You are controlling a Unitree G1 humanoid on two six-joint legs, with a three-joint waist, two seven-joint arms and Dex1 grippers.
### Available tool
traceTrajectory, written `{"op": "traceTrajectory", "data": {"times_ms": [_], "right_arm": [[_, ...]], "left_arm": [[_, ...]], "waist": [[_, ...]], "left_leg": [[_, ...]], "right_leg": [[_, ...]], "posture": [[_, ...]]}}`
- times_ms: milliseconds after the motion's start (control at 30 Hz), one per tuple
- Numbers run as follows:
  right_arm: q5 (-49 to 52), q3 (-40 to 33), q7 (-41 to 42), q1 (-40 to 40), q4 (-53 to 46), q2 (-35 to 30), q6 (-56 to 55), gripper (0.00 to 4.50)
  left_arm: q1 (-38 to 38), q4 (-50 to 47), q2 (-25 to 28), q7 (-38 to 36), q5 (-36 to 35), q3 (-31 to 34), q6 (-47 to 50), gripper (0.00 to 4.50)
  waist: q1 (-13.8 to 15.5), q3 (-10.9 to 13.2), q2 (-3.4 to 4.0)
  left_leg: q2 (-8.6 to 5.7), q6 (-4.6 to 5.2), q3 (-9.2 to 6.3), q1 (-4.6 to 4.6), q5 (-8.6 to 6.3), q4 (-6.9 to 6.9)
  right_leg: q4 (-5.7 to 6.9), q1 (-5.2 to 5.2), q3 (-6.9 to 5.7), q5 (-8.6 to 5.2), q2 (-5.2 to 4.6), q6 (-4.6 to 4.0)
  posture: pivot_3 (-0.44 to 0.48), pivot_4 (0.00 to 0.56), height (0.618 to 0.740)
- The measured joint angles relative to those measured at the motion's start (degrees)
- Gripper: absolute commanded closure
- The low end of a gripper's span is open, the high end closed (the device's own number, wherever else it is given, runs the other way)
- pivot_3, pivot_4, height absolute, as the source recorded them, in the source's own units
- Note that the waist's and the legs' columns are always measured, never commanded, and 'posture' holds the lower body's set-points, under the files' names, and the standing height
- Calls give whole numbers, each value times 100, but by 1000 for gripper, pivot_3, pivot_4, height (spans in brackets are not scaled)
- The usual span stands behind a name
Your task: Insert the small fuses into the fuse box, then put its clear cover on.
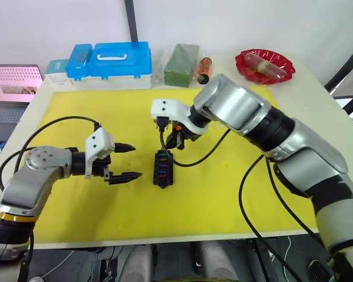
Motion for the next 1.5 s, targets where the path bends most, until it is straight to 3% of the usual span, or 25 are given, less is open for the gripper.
{"op": "traceTrajectory", "data": {"times_ms": [333,1500], "right_arm": [[-540,18,130,-155,756,451,-77,4468],[-1322,39,481,-30,1094,841,-243,4468]], "left_arm": [[52,-152,-73,100,-1,0,1,0],[61,-278,-74,212,-7,1,36,0]], "waist": [[1,0,0],[-1,0,0]], "left_leg": [[-1,-1,0,-1,0,0],[-1,-1,-1,-1,0,0]], "right_leg": [[0,-1,0,1,-1,0],[2,-1,-1,1,-1,0]], "posture": [[0,150,740],[0,150,740]]}}
